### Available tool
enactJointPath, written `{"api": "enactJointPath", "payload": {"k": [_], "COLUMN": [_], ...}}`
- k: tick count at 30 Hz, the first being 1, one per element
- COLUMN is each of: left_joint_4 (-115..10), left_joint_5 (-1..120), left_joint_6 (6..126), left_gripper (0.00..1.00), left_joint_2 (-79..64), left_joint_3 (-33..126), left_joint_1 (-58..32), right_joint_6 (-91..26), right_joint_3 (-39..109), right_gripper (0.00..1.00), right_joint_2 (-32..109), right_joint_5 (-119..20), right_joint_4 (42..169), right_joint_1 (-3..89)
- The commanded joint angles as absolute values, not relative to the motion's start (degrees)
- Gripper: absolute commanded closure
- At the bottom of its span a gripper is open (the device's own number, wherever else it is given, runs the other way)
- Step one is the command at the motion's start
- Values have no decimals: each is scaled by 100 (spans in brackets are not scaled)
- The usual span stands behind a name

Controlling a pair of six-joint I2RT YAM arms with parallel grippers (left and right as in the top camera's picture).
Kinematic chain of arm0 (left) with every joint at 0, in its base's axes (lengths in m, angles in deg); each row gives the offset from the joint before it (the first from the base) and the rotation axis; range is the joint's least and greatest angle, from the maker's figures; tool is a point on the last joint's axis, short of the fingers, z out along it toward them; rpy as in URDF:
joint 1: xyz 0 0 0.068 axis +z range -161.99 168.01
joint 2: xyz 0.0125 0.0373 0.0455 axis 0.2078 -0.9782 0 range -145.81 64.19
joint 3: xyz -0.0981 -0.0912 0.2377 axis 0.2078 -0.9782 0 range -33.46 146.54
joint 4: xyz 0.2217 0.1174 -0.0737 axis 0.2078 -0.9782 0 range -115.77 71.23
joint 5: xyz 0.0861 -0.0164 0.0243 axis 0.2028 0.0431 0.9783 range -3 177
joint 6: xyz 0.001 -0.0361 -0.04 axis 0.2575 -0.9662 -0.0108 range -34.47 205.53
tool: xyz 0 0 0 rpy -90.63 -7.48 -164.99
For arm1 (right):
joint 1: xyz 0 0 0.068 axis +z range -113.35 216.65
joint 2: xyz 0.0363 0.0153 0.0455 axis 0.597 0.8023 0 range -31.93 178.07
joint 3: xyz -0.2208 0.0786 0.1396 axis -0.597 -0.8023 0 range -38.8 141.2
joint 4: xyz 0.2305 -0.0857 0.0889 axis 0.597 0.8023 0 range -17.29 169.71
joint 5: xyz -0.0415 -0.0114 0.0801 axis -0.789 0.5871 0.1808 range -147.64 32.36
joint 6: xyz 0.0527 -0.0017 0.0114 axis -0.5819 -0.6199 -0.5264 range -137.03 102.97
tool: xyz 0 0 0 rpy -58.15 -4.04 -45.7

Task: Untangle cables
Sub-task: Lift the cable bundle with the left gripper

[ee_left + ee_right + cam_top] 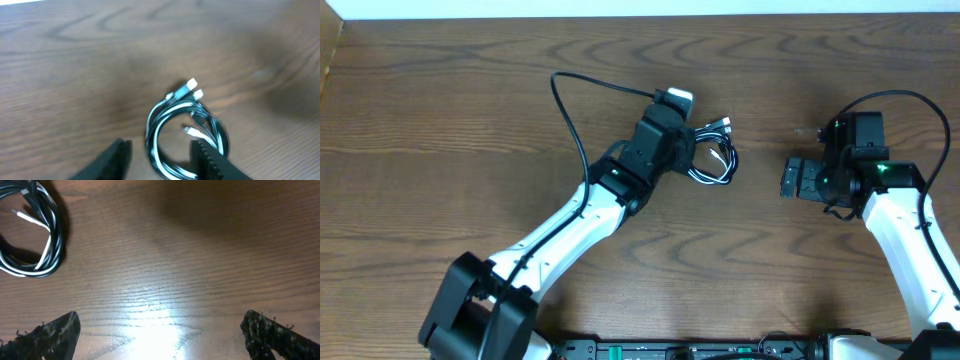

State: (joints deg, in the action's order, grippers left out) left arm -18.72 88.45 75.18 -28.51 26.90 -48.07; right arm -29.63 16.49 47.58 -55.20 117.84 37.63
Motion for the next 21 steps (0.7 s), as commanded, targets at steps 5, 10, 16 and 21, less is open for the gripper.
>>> {"api": "enactJointPath", "payload": {"k": [5,10,16,21], "left_joint_4": [-1856,-1828,-1655,-1476], "left_joint_5": [8918,8898,8878,8874], "left_joint_6": [7535,7535,7533,7533], "left_gripper": [32,32,32,32], "left_joint_2": [-3286,-3662,-4167,-4536], "left_joint_3": [2762,2762,2762,2762], "left_joint_1": [-4791,-4796,-4798,-4820], "right_joint_6": [-2952,-2854,-2856,-2856], "right_joint_3": [1592,1581,1581,1581], "right_gripper": [1,1,1,1], "right_joint_2": [4760,4760,4760,4760], "right_joint_5": [-5424,-5424,-5400,-5385], "right_joint_4": [11622,11287,11309,11322], "right_joint_1": [3750,3750,3750,3750]}}
